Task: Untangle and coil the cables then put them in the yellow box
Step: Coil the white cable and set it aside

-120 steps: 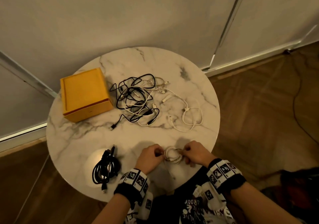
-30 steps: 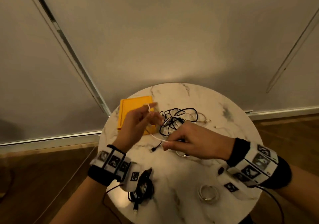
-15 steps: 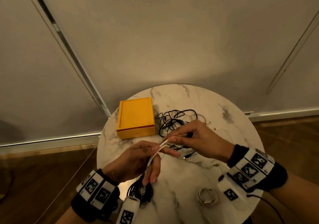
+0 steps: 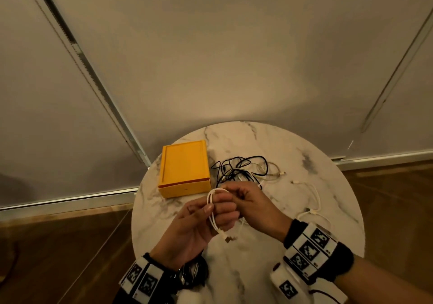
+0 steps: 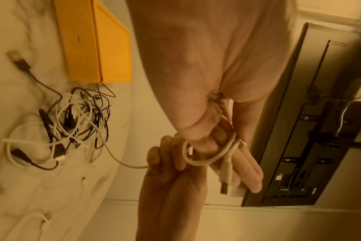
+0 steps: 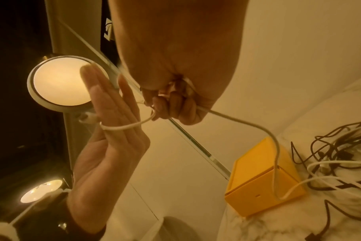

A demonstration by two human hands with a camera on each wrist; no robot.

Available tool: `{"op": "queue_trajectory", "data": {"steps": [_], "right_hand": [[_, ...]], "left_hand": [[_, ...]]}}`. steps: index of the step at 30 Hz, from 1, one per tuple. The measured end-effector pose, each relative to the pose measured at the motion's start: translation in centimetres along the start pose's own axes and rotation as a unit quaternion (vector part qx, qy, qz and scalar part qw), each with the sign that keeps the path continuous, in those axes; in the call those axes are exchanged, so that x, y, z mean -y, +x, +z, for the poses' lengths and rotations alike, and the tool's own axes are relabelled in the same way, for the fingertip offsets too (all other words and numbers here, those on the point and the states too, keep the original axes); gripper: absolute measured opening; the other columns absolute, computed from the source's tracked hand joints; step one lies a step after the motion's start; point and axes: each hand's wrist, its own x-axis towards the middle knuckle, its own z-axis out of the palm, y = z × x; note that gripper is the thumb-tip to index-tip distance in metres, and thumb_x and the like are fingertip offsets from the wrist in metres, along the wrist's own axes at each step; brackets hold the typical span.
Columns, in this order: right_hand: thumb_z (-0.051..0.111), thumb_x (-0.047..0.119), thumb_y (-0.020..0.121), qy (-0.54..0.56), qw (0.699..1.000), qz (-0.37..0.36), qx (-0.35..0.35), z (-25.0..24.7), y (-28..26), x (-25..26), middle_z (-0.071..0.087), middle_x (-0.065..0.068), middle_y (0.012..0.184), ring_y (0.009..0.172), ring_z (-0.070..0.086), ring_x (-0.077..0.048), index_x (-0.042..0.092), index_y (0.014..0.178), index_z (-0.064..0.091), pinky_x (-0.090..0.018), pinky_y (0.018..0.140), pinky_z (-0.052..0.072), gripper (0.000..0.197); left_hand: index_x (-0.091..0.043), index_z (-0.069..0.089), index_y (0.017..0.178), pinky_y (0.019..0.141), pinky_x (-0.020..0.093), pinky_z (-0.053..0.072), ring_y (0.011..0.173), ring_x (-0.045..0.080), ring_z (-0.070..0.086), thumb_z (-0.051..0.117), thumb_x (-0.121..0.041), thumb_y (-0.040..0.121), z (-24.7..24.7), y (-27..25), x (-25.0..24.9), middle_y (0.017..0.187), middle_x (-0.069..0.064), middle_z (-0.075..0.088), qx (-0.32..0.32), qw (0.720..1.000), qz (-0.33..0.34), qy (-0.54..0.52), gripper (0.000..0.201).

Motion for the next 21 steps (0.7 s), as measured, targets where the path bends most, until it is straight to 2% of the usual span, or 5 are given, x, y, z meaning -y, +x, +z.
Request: {"op": "queue_trajectory", "data": {"steps": [4, 9, 14, 18, 21], "right_hand": [[0.051, 0.021, 0.097, 0.036, 0.999, 0.007, -0.022, -0.1, 0.0, -0.2, 0.047, -0.013, 0.065, 0.050, 0.040, -0.016, 0.031, 0.088, 0.073, -0.023, 0.045, 0.031, 0.026], [0.043, 0.020, 0.103, -0.050, 0.998, 0.032, 0.002, 0.8, -1.3, -0.6, 0.041, -0.010, 0.052, 0.041, 0.033, -0.015, 0.018, 0.097, 0.058, -0.031, 0.044, 0.026, 0.016], [0.046, 0.022, 0.101, -0.268, 0.961, 0.006, 0.065, 1.4, -1.3, -0.1, 0.049, 0.011, 0.059, 0.052, 0.048, -0.007, 0.036, 0.081, 0.046, -0.026, 0.057, 0.037, 0.025], [0.046, 0.027, 0.101, -0.386, 0.915, -0.026, 0.110, 0.9, -1.0, 0.0, 0.049, 0.010, 0.063, 0.057, 0.044, -0.009, 0.018, 0.089, 0.059, -0.028, 0.058, 0.034, 0.020], [0.048, 0.029, 0.098, -0.450, 0.881, -0.063, 0.130, 0.1, -0.9, 0.2, 0.065, -0.002, 0.077, 0.069, 0.056, -0.019, 0.014, 0.096, 0.066, -0.036, 0.063, 0.042, 0.023]], "left_hand": [[-0.001, 0.076, 0.095, 0.059, 0.029, 0.058, 0.064, 0.019, 0.071, 0.097, -0.021, 0.049, 0.7, 0.8, 0.0, 0.075, 0.011, 0.072, -0.077, 0.996, 0.028, -0.044, 0.054], [0.003, 0.066, 0.117, 0.067, 0.025, 0.058, 0.075, 0.015, 0.073, 0.093, -0.022, 0.056, 0.4, 2.4, -1.5, 0.092, 0.012, 0.073, -0.092, 0.990, 0.077, -0.068, 0.071], [0.004, 0.050, 0.130, 0.082, 0.030, 0.054, 0.095, 0.028, 0.071, 0.060, -0.020, 0.088, -0.5, 3.5, -1.9, 0.106, 0.020, 0.071, -0.135, 0.969, 0.157, 0.136, 0.050], [-0.016, 0.051, 0.124, 0.088, 0.026, 0.053, 0.099, 0.018, 0.070, 0.043, -0.018, 0.101, -1.3, 3.5, -1.6, 0.108, 0.007, 0.073, -0.113, 0.887, 0.153, 0.421, 0.025], [-0.016, 0.059, 0.113, 0.080, 0.017, 0.049, 0.087, -0.006, 0.064, 0.044, -0.035, 0.100, -2.5, 2.6, -1.1, 0.101, -0.004, 0.072, -0.073, 0.770, 0.122, 0.622, 0.028]]}}
